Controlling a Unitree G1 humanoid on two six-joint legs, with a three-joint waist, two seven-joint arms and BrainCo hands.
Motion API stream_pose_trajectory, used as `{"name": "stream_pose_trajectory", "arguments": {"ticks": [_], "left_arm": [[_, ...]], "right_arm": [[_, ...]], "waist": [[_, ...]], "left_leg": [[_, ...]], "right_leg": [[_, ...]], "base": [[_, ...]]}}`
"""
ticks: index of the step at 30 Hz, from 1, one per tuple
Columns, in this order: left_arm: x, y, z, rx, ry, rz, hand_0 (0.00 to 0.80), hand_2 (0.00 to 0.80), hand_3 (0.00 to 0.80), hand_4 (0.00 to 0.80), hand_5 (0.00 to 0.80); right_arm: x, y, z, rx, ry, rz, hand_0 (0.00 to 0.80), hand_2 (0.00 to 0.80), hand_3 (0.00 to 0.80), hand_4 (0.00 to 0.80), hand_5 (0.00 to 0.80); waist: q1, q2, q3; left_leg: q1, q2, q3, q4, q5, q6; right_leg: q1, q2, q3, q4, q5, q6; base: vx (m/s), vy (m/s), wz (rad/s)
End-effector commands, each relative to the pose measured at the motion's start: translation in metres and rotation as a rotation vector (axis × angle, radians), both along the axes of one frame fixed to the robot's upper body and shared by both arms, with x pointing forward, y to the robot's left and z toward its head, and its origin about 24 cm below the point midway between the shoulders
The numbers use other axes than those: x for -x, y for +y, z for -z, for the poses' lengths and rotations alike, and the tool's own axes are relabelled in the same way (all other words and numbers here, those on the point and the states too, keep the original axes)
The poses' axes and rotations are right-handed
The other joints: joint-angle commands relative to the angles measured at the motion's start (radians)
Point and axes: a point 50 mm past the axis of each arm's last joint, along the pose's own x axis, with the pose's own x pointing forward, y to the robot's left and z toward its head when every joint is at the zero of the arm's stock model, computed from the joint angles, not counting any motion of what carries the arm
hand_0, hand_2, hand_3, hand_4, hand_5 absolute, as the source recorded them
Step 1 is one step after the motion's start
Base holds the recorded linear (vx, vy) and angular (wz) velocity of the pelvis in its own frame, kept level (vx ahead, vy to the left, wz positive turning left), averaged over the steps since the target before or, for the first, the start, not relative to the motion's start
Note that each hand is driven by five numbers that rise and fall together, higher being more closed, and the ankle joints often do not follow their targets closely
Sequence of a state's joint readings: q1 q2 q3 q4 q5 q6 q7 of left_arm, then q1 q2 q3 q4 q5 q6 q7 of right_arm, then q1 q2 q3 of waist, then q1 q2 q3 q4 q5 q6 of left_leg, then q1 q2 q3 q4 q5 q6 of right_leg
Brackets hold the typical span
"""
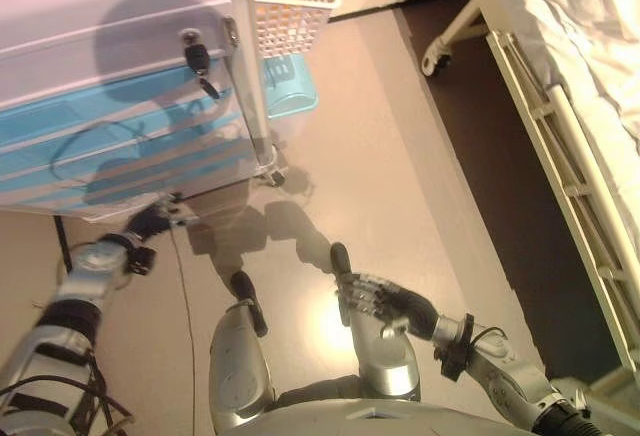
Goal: Open the drawer and pick up the medicine
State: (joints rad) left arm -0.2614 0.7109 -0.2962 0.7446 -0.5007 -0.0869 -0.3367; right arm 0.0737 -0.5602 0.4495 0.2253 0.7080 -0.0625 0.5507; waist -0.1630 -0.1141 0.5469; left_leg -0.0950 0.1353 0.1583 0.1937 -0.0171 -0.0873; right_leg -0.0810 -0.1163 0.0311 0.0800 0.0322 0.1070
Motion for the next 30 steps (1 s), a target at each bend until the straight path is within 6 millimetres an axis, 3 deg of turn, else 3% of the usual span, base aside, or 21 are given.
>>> {"name": "stream_pose_trajectory", "arguments": {"ticks": [1, 5, 10, 21, 30], "left_arm": [[0.024, -0.026, 0.031, 0.148, 0.088, 0.053, 0.0, 0.0, 0.0, 0.0, 0.0], [0.05, -0.068, 0.065, 0.302, 0.192, 0.077, 0.0, 0.0, 0.0, 0.0, 0.0], [0.082, -0.101, 0.095, 0.478, 0.308, 0.027, 0.0, 0.0, 0.0, 0.0, 0.0], [0.119, -0.128, 0.124, 0.671, 0.45, -0.039, 0.0, 0.0, 0.0, 0.0, 0.0], [0.142, -0.138, 0.143, 0.633, 0.591, -0.008, 0.0, 0.0, 0.0, 0.0, 0.0]], "right_arm": [[0.006, -0.008, 0.014, 0.107, 0.08, 0.1, 0.0, 0.0, 0.0, 0.0, 0.0], [0.014, -0.01, 0.044, 0.172, 0.226, 0.17, 0.0, 0.0, 0.0, 0.0, 0.0], [0.028, -0.019, 0.075, 0.25, 0.378, 0.222, 0.0, 0.0, 0.0, 0.0, 0.0], [0.055, -0.005, 0.108, 0.192, 0.57, 0.295, 0.0, 0.0, 0.0, 0.0, 0.0], [0.073, 0.004, 0.124, 0.161, 0.704, 0.326, 0.0, 0.0, 0.0, 0.0, 0.0]], "waist": [[0.045, 0.037, -0.142], [0.065, 0.066, -0.213], [0.098, 0.095, -0.289], [0.16, 0.114, -0.391], [0.17, 0.12, -0.451]], "left_leg": [[0.043, -0.026, -0.022, -0.015, -0.029, 0.04], [0.083, -0.015, -0.038, -0.092, 0.017, 0.024], [0.116, -0.004, -0.062, -0.135, 0.05, 0.004], [0.153, -0.032, -0.115, -0.224, 0.068, -0.002], [0.189, -0.05, -0.099, -0.264, 0.061, 0.014]], "right_leg": [[-0.043, -0.029, -0.008, 0.016, 0.042, 0.008], [-0.002, -0.012, -0.056, 0.001, 0.023, -0.019], [0.058, -0.005, -0.115, -0.026, 0.007, -0.037], [0.137, -0.016, -0.182, -0.067, -0.014, -0.027], [0.184, -0.014, -0.202, -0.108, -0.007, -0.015]], "base": [[0.059, -0.094, 0.39], [0.051, -0.094, 0.32], [0.071, -0.039, 0.24], [0.009, 0.016, 0.17], [0.004, 0.022, 0.05]]}}
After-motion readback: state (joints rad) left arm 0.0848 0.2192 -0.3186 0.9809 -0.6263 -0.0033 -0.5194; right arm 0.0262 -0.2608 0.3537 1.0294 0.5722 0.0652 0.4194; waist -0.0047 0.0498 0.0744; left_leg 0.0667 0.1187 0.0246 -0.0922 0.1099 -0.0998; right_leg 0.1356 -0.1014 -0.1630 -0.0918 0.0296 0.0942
